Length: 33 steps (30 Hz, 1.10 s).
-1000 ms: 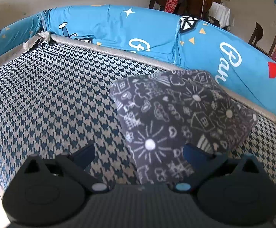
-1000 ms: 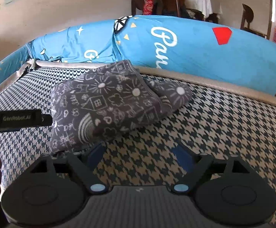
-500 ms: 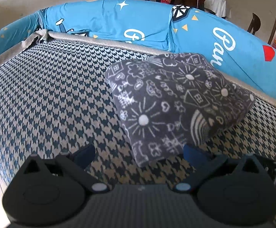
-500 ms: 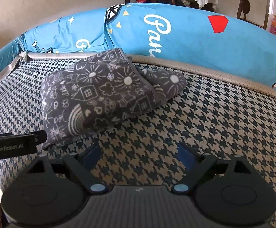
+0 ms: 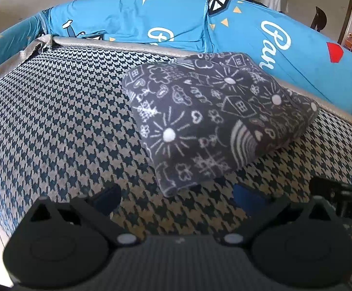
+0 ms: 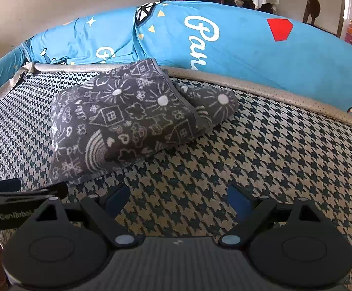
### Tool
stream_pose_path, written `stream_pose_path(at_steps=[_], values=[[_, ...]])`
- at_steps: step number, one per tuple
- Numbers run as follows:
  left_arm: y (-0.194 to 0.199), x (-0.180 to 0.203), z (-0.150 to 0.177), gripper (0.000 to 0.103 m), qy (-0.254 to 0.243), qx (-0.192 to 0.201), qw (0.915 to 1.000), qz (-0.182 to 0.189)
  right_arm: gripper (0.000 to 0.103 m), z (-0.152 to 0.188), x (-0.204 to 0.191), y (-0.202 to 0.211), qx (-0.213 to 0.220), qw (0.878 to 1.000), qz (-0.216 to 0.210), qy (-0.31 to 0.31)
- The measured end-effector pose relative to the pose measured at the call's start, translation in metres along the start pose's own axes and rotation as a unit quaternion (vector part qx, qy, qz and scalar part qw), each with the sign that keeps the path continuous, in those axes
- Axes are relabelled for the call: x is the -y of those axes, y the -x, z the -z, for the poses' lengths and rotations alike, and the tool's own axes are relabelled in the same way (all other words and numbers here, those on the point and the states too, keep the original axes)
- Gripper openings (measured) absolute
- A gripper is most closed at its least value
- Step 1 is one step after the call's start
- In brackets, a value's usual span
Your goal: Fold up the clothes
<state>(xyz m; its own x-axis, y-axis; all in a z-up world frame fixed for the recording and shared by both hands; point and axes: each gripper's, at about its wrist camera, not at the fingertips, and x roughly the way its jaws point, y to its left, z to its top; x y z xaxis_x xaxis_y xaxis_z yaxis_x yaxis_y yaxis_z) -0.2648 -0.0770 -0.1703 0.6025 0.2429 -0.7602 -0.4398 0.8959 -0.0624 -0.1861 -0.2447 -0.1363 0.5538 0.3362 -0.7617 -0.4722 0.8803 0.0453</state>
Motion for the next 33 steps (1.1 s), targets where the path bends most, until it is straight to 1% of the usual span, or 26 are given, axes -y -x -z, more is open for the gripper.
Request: stream_pose_path(at_steps=[5, 16, 33], values=[[-0.002, 0.001, 0.001, 0.103, -0.008, -0.011, 0.9999, 0.003, 0.089, -0.002, -0.004, -0.002, 0.001, 1.0, -0.005, 0.006], [-0.005, 0.001, 0.003, 0.103, -0.002, -0.022, 0.9997, -0.006, 0.089, 0.0, -0.004, -0.007, -0.002, 1.0, -0.001, 0.006], [-0.003, 0.013, 0.007, 0.103, -0.022, -0.022, 0.9995, -0.01, 0.09, -0.001, -0.001, -0.01, -0.005, 1.0, 0.008, 0.001]])
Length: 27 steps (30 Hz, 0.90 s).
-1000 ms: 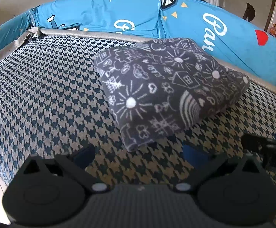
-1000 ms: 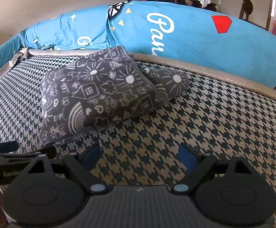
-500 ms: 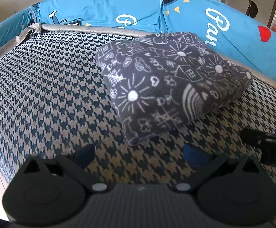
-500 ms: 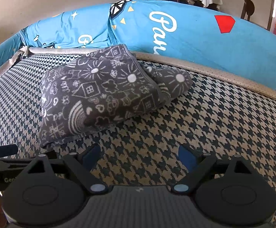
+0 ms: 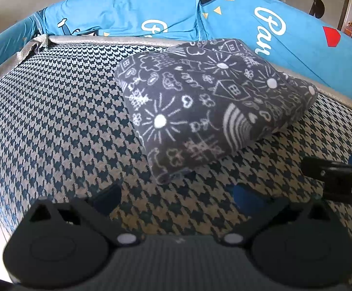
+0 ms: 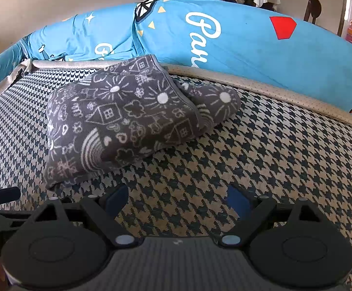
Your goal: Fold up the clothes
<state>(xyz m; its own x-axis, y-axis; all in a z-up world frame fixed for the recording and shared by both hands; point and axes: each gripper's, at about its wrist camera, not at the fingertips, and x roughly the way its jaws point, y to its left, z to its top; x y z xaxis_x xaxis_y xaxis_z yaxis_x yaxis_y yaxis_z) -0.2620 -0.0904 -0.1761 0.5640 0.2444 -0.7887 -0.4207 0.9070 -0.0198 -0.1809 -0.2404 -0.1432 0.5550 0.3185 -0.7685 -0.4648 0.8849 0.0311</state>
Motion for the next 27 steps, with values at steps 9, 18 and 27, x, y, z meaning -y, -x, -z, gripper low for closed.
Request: stream_pose_path(at_steps=[9, 18, 27], values=[[-0.0005, 0.0046, 0.0008, 0.103, -0.008, 0.0, 0.9999, -0.006, 0.09, 0.0003, 0.0018, -0.0002, -0.001, 1.0, 0.004, -0.003], [-0.0036, 0.0046, 0.0017, 0.103, -0.009, -0.006, 0.9999, -0.013, 0.09, 0.0009, 0.0046, -0.0017, -0.005, 1.0, 0.007, -0.011], [-0.0045, 0.0034, 0.0021, 0.103, -0.004, -0.015, 0.9998, -0.01, 0.089, 0.0011, 0.0054, -0.0036, -0.011, 1.0, 0.006, -0.02]])
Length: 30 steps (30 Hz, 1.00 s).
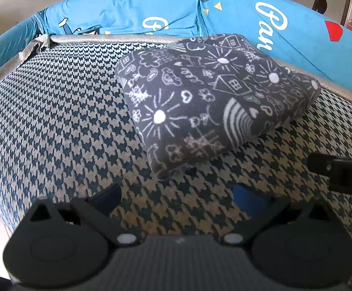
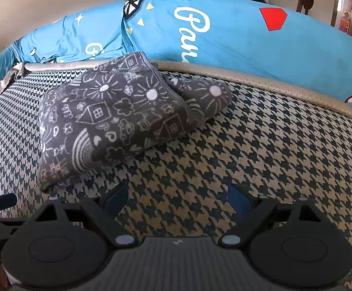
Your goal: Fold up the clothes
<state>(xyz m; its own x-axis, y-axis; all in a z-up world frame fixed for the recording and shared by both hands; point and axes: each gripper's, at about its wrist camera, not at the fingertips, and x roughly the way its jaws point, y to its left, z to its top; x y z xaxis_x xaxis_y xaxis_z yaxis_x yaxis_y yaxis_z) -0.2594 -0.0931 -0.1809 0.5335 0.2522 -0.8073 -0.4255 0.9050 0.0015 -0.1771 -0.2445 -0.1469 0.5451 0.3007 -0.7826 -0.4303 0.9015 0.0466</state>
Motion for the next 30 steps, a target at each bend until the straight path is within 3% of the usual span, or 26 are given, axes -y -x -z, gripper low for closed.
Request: stream_pose_path(at_steps=[30], values=[[-0.0045, 0.0042, 0.0027, 0.103, 0.005, -0.014, 0.9998, -0.01, 0.09, -0.0005, 0.0004, 0.0063, 0.002, 1.0, -0.008, 0.003]])
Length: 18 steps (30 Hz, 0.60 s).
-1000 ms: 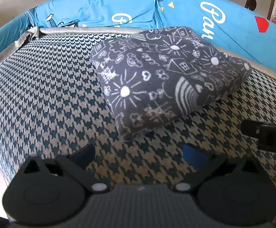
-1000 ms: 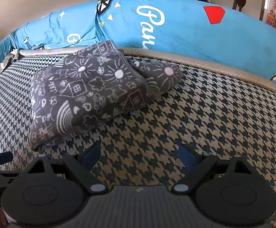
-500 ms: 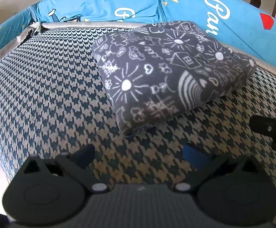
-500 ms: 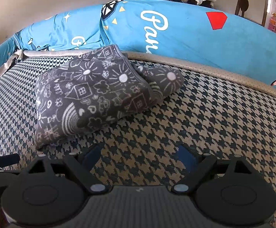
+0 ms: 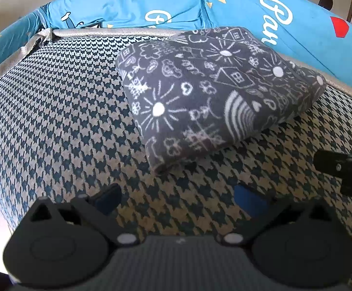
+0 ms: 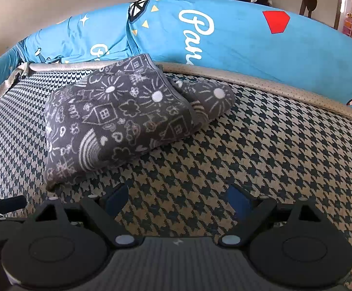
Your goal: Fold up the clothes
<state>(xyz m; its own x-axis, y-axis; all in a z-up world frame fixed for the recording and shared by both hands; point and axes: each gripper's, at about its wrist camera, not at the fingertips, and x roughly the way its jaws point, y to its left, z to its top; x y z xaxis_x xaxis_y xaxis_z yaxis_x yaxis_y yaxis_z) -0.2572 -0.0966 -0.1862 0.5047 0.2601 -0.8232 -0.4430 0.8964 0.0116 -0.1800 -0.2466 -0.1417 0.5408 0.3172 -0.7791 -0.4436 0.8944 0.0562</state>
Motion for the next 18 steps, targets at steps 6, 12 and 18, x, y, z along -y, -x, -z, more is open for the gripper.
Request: stream_pose_path(at_steps=[6, 12, 18], values=[[0.0001, -0.0012, -0.0005, 0.103, 0.002, 0.001, 1.0, -0.001, 0.09, -0.0002, 0.0, 0.0007, 0.001, 1.0, -0.001, 0.0], [0.0003, 0.0002, -0.0004, 0.103, -0.001, 0.001, 1.0, 0.0, 0.09, -0.0006, 0.0005, 0.0003, 0.0, 1.0, -0.004, -0.001], [0.0023, 0.0015, -0.0004, 0.103, -0.004, 0.004, 1.0, 0.001, 0.09, -0.0009, -0.0007, 0.0009, 0.004, 1.0, -0.009, 0.001]])
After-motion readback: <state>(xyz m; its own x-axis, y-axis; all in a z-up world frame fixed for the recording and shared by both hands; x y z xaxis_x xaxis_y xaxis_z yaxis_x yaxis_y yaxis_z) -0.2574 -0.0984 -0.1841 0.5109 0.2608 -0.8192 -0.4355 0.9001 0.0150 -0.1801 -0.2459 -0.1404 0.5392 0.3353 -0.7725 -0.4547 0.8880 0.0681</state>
